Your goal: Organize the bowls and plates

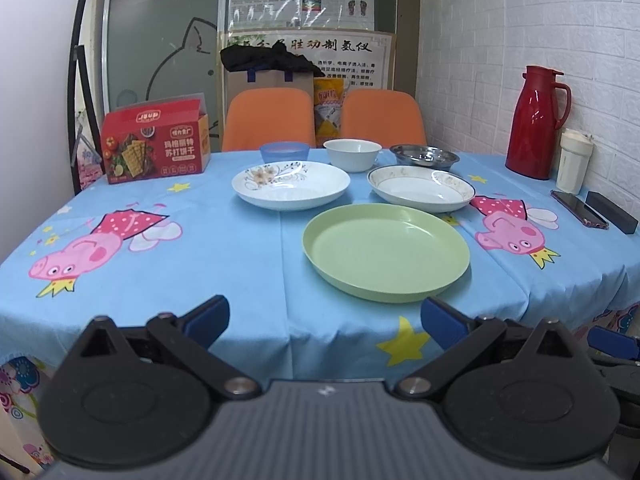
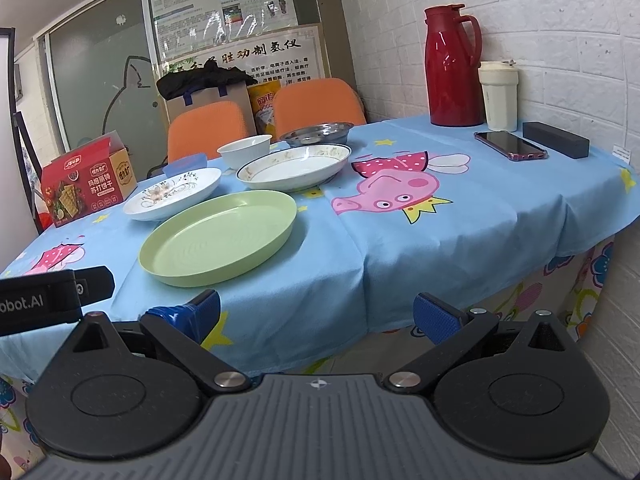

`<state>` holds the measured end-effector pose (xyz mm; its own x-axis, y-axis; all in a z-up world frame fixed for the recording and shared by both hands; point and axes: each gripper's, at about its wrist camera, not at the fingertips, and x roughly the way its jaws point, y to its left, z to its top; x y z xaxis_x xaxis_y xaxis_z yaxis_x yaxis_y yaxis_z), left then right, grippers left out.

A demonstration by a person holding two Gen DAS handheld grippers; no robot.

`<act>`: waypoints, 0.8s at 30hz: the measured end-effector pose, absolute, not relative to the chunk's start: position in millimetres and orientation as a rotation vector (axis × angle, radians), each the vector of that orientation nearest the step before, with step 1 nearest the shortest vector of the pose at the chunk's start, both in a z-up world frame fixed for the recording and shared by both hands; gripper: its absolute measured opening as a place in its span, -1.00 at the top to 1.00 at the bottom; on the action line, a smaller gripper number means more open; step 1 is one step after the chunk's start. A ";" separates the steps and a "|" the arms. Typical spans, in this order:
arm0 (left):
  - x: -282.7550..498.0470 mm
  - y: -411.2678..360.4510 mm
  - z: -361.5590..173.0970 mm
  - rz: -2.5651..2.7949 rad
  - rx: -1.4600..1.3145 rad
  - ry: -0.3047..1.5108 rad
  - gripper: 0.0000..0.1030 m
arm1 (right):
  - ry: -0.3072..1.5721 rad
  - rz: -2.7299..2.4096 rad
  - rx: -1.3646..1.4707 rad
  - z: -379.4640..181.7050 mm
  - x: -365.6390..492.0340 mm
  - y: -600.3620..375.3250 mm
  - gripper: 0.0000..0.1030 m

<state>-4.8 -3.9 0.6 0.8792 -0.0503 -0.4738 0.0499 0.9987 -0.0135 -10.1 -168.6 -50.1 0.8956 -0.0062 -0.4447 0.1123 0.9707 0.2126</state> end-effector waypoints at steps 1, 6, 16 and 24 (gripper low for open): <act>-4.9 -3.7 0.6 -0.050 -0.001 0.494 -0.96 | 0.457 -0.063 0.236 -50.2 -10.1 -168.6 -0.76; -3.1 -2.5 -0.8 -0.049 -0.008 0.499 -0.96 | 0.460 -0.059 0.233 -49.8 -10.0 -168.4 -0.76; -2.2 -2.2 -0.7 -0.045 -0.008 0.503 -0.96 | 0.463 -0.059 0.236 -49.9 -10.4 -167.2 -0.76; 3.9 2.1 -1.8 -0.036 -0.010 0.510 -0.96 | 0.469 -0.055 0.235 -49.9 -9.4 -168.0 -0.76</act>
<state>3.9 2.1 -1.8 0.8722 -0.0366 -0.4878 0.0315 0.9993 -0.0188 -9.4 -168.0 -49.9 0.8909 0.0018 -0.4542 0.1059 0.9716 0.2116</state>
